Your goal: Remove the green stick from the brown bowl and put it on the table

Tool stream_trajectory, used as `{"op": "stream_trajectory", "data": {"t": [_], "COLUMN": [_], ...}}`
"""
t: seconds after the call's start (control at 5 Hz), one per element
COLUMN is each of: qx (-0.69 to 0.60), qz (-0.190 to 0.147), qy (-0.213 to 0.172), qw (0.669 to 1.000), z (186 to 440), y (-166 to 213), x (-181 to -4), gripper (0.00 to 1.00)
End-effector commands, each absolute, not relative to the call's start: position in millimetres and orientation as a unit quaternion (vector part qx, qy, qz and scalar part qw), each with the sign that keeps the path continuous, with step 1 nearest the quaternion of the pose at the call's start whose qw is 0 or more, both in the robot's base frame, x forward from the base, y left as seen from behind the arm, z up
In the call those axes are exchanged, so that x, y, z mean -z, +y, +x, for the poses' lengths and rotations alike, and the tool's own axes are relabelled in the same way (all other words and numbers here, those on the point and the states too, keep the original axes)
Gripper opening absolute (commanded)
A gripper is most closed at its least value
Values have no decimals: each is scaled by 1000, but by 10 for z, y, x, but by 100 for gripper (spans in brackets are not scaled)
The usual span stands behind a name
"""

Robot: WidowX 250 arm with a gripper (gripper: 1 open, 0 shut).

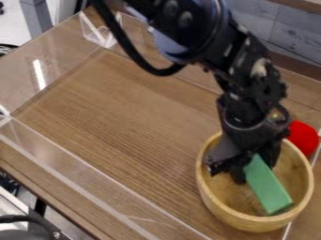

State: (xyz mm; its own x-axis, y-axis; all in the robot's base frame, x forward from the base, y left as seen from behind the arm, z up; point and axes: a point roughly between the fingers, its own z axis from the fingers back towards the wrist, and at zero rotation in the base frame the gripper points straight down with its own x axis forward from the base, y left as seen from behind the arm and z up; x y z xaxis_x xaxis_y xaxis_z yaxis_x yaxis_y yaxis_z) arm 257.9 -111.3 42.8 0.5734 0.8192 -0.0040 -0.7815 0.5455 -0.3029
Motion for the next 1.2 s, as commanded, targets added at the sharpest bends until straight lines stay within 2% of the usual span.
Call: {"op": "stream_trajectory", "data": {"t": [0.0,0.6,1.0], "qx": [-462,-452,-447], "qz": [-158,-191,-194], "qy": [-86,-81,-77], "qw": [868,867,870], "z": [2658,2461,2409], "y": [-1005,-795,-890], "x": [-649,-929,-957], "gripper": [0,0,0]}}
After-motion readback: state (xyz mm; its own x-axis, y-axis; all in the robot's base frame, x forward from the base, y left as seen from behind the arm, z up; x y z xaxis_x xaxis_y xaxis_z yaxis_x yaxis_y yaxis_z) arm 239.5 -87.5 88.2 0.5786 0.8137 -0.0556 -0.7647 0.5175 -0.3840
